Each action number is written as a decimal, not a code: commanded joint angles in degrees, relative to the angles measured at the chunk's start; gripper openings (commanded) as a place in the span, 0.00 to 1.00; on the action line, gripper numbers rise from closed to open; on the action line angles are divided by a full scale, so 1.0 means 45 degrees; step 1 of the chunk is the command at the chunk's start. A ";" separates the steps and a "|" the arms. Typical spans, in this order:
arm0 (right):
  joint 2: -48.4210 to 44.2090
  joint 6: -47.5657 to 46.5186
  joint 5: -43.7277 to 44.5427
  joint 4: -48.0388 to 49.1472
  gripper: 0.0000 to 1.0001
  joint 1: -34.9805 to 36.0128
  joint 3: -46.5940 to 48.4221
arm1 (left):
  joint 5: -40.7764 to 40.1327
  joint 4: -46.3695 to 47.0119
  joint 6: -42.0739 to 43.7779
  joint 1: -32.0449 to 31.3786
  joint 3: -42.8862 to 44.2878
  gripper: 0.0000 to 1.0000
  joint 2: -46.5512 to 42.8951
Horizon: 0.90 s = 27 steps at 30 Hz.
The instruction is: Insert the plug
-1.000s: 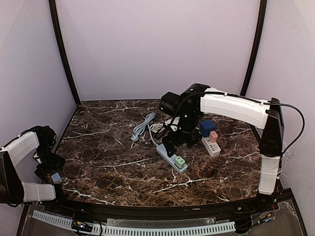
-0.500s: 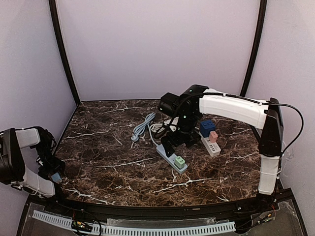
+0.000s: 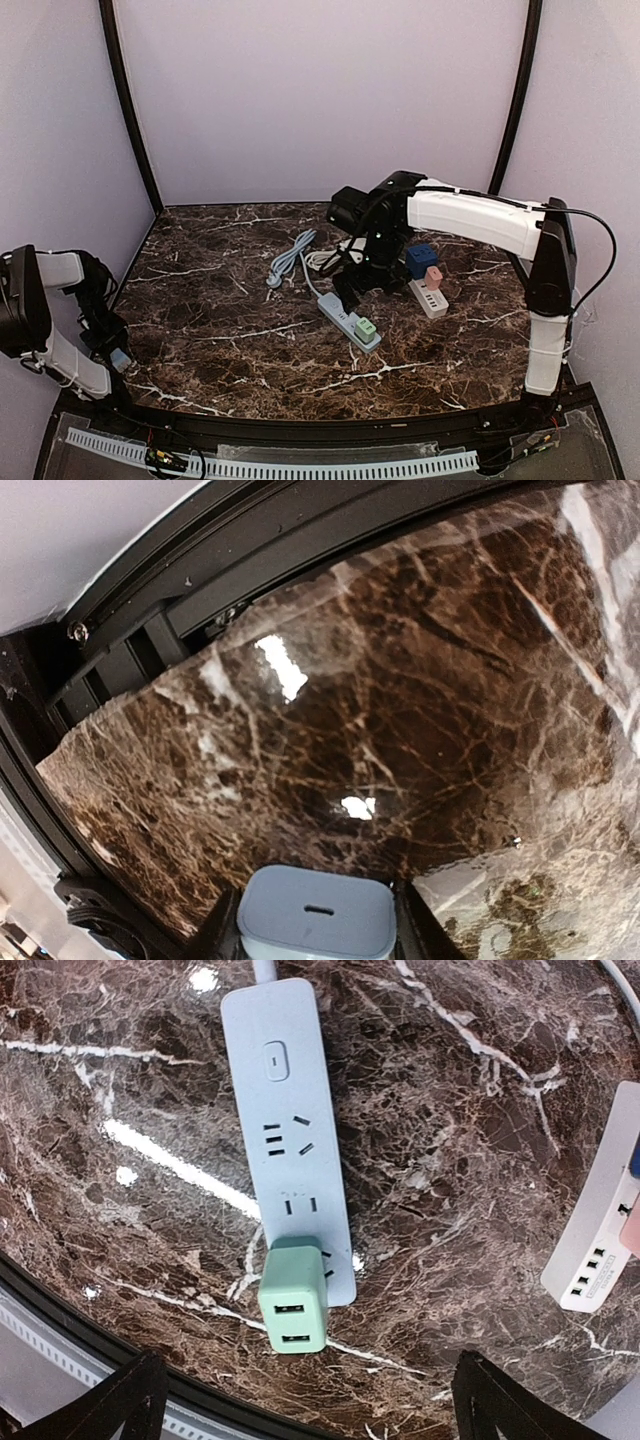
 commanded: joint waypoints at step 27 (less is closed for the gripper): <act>-0.2190 0.0266 0.0185 0.2445 0.99 -0.1605 -0.2980 | 0.0571 0.2525 0.4988 -1.0216 0.5292 0.22 0.3896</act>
